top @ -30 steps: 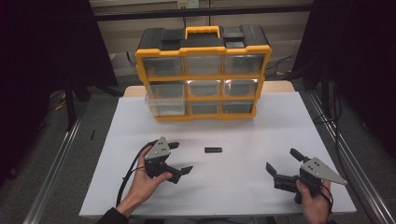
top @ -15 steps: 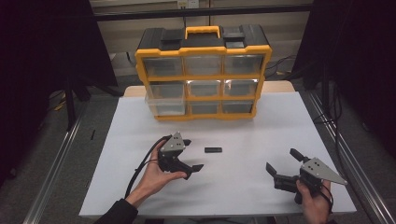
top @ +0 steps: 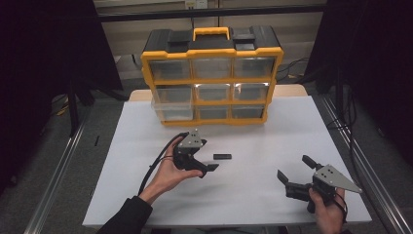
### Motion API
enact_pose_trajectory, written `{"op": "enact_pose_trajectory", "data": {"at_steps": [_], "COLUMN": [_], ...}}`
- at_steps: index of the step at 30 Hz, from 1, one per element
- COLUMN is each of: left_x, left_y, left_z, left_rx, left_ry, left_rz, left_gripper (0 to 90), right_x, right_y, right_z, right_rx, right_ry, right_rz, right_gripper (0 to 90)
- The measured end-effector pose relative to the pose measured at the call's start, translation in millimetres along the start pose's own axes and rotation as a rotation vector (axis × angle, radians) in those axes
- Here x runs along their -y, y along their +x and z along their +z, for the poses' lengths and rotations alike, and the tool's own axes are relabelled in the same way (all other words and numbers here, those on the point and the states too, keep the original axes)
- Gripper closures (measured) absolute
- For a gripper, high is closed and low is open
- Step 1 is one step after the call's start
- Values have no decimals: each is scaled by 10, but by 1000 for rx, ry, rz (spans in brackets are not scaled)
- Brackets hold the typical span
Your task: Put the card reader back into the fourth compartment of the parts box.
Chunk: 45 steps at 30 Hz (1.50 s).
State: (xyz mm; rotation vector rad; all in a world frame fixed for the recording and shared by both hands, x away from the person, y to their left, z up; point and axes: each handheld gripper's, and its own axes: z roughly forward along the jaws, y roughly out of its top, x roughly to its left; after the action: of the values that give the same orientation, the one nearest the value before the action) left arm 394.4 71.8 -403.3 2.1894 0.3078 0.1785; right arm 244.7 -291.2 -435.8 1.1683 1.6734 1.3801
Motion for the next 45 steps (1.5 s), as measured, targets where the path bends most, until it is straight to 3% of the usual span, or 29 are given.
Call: {"op": "enact_pose_trajectory", "data": {"at_steps": [5, 14, 19, 20, 24, 33, 45], "left_x": [-25, -73, -111, -130, -133, -82, -82], "left_y": [99, 207, 241, 253, 272, 353, 351], "left_z": [63, 257, 372, 405, 475, 576, 688], "left_rx": [0, 37, 36, 45, 45, 56, 74], "left_ry": [23, 96, 113, 143, 160, 189, 269], "left_rz": [-18, -1, 13, 35, 40, 12, 52], "left_gripper": [70, 120, 151, 176, 213, 345, 505], "right_x": [-1, -1, -1, 0, 0, 3, 4], "right_y": [4, 6, 6, 5, 7, 10, 11], "right_z": [-2, -3, -4, -3, -2, 4, 6], "right_rx": [-2, -4, -5, -7, -8, -13, -15], "right_ry": [2, 2, 2, 1, 2, 3, 6], "right_rz": [0, -2, -3, -5, -6, -6, -6], "right_gripper": [4, 4, 4, 4, 4, 4, 4]}}
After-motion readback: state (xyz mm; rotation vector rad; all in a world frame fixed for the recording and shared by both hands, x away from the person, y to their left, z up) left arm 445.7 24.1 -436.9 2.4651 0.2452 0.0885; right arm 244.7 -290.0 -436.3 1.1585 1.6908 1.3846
